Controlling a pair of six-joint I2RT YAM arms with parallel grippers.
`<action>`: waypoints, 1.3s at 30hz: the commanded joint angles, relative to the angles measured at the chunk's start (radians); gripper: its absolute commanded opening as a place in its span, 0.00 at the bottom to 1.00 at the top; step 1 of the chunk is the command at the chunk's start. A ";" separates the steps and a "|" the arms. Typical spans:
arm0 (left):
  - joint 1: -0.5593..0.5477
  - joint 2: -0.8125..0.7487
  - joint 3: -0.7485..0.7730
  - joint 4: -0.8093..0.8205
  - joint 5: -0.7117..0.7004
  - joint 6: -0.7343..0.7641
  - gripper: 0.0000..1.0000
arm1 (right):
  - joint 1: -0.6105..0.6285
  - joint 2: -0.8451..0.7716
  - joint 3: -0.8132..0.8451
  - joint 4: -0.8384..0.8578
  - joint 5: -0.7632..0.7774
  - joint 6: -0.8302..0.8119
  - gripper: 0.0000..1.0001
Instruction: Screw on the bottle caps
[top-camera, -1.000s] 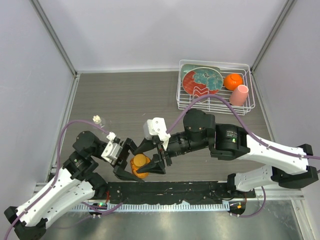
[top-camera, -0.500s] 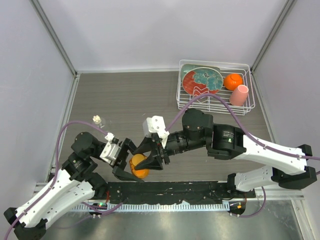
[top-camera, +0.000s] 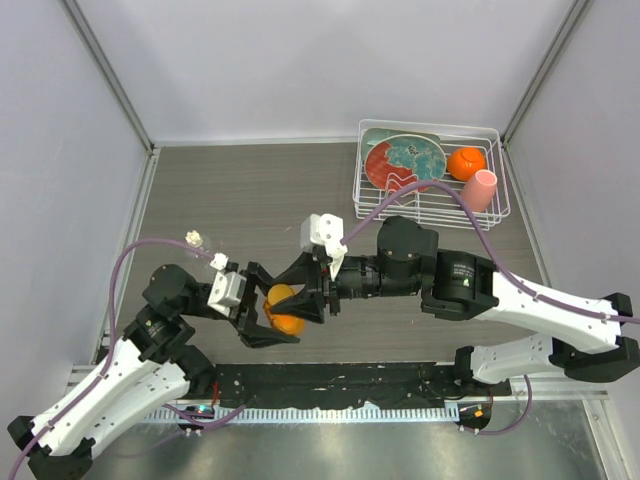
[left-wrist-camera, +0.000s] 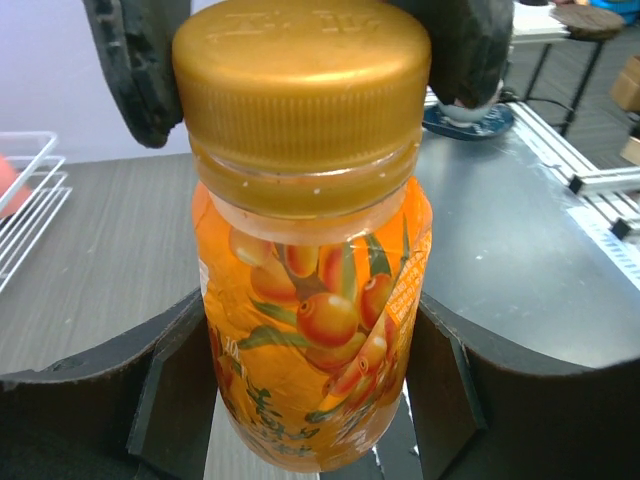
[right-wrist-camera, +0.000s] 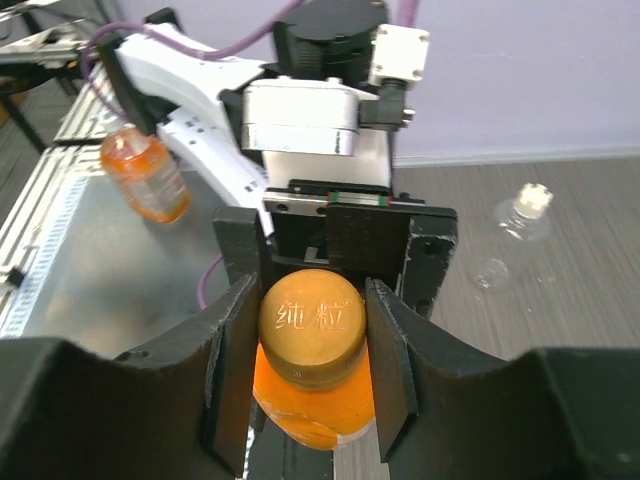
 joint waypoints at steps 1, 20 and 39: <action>0.018 -0.008 0.061 0.065 -0.307 0.012 0.04 | 0.002 0.007 -0.058 -0.126 0.230 0.058 0.14; 0.022 -0.028 0.028 0.073 -0.794 0.109 0.10 | 0.010 0.089 -0.080 -0.131 0.694 0.325 0.01; 0.022 -0.040 0.002 0.027 -0.716 0.066 0.12 | 0.046 0.010 0.064 -0.061 0.624 0.299 0.73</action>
